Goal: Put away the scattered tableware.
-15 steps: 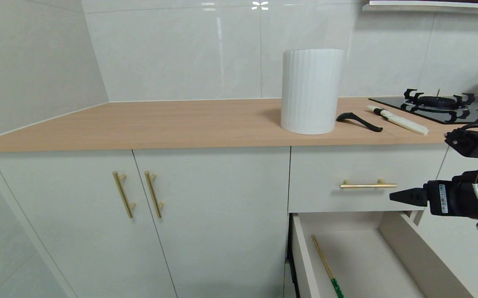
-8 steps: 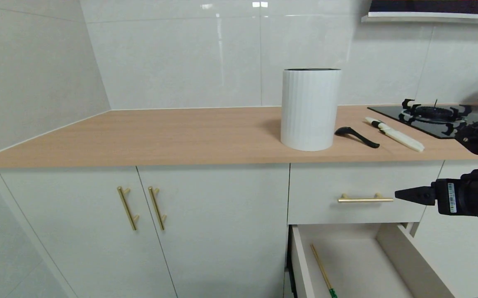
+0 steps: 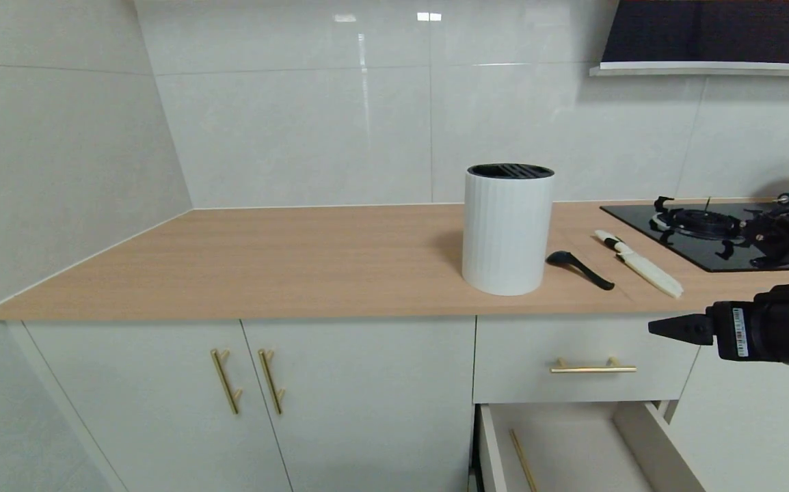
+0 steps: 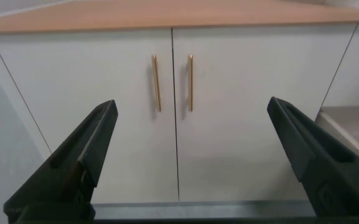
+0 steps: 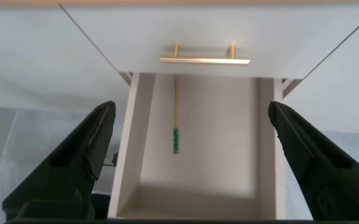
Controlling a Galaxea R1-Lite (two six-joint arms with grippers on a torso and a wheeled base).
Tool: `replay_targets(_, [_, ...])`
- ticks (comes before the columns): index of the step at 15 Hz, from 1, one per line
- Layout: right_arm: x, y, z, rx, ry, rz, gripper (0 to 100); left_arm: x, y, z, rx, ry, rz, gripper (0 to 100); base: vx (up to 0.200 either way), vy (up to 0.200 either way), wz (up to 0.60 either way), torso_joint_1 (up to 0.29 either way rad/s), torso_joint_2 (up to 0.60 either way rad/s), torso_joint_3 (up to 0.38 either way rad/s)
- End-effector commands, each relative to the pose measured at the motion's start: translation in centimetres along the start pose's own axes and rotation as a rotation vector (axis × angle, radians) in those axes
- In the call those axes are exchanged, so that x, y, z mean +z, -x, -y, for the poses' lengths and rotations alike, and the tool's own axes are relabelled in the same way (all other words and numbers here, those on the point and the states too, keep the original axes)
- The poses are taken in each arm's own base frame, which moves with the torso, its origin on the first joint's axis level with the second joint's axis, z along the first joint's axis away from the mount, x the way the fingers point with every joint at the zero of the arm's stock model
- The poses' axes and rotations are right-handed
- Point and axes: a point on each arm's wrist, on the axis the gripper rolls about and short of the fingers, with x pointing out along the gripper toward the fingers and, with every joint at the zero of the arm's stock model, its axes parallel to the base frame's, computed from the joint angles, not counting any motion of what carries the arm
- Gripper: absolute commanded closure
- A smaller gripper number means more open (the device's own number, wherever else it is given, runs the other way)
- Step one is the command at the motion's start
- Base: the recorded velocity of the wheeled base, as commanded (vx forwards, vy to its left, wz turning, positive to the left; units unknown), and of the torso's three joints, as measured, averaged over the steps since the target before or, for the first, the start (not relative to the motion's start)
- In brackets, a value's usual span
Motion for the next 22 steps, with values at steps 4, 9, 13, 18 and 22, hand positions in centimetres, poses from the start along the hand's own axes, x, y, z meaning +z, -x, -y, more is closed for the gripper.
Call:
replay_targets(4, [-0.1,-0.8,0.0,-0.005,0.003,-0.025,0,0.0,0.0,0.0,0.000,0.000,0.000,0,0.000,0.000,0.00,0.199,-0.48,-0.277])
replay_targets(9, [0.5,-3.1,0.2,-0.013,0.046,-0.013,0,0.0,0.0,0.0,-0.001,0.000,0.000,0,0.000,0.000,0.00,0.042,-0.10,-0.052])
replay_targets(13, [4.3,-10.2,2.6,0.069,0.126,0.161,0,0.0,0.0,0.0,-0.001,0.000,0.000,0,0.000,0.000,0.00,0.000,0.00,0.000])
replay_targets(18, [4.4,-18.0,5.1,0.166,0.249,0.105,0,0.0,0.0,0.0,0.000,0.000,0.000,0,0.000,0.000,0.00,0.000,0.00,0.000])
replay_targets(22, [3.0,-20.9,5.8,0.185,0.253,0.091,0,0.0,0.0,0.0,-0.001,0.000,0.000,0,0.000,0.000,0.00,0.000,0.00,0.000])
